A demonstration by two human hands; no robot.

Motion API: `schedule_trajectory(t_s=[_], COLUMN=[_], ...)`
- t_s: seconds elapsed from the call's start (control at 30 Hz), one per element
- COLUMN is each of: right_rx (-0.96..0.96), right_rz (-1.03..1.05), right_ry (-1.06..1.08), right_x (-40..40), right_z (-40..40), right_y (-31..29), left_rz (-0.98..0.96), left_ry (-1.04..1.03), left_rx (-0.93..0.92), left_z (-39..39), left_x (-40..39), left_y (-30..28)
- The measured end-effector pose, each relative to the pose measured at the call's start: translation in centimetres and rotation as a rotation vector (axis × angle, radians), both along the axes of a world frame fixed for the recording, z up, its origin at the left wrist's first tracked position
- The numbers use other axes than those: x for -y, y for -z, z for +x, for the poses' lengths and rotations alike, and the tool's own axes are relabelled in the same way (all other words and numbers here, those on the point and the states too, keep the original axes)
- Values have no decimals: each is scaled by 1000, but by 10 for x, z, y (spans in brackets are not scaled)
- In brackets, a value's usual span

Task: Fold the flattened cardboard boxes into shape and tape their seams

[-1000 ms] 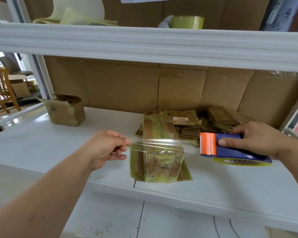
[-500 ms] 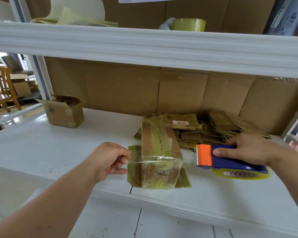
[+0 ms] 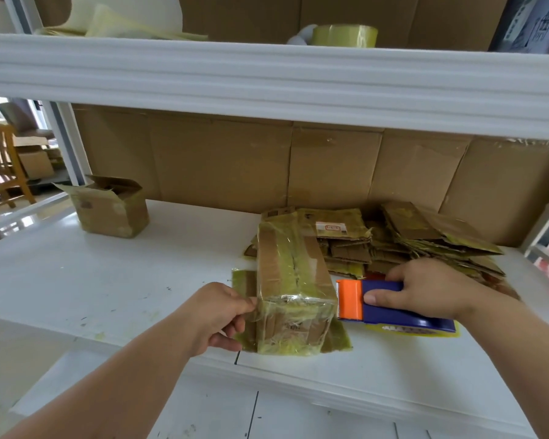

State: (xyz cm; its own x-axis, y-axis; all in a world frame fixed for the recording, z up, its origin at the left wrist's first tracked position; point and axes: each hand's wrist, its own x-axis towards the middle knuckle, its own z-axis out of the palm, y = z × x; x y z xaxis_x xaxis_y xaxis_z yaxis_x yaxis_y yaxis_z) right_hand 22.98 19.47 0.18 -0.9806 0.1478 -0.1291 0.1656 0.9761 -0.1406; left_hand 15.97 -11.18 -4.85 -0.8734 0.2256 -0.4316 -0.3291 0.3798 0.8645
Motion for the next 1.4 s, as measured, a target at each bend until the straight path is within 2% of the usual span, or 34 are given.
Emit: schedule_trajectory(t_s=[0.1, 0.23, 0.33, 0.4, 0.47, 0.53, 0.6, 0.67, 0.73, 0.83, 0.97, 1.17, 1.4], right_rx=[-21, -40, -35, -33, -39, -41, -48, -52, -53, -56, -99, -264, -237], right_rz=[14, 22, 11, 2, -2, -5, 0, 5, 0, 18, -1, -85, -117], right_ry=[-13, -15, -21, -21, -21, -25, -34, -44, -44, -60, -97, -99, -110], right_x=[3, 2, 1, 0, -1, -2, -2, -2, -2, -3, -10, -44, -56], right_z=[-2, -4, -5, -5, -5, -5, -4, -2, 1, 3, 6, 16, 18], right_y=[2, 2, 2, 4, 5, 7, 8, 7, 6, 9, 19, 36, 27], left_rz=[-59, -274, -333, -431, -513, -476, -435, -509, -684, -808, -775, -747, -762], left_ry=[9, 104, 153, 183, 172, 166, 278, 476, 662, 734, 710, 730, 752], left_rx=[-15, 10, 29, -118, -379, -619, -788, -856, -832, -812, -811, -769, -743], left_z=[-2, -5, -6, -12, -21, -26, -25, -17, -9, -9, -10, -10, -15], left_x=[-3, -2, 1, 3, 3, -2, -16, -36, -54, -63, -58, -57, -58], left_y=[-3, -4, 4, 5, -3, -15, -25, -29, -25, -14, -8, -13, -14])
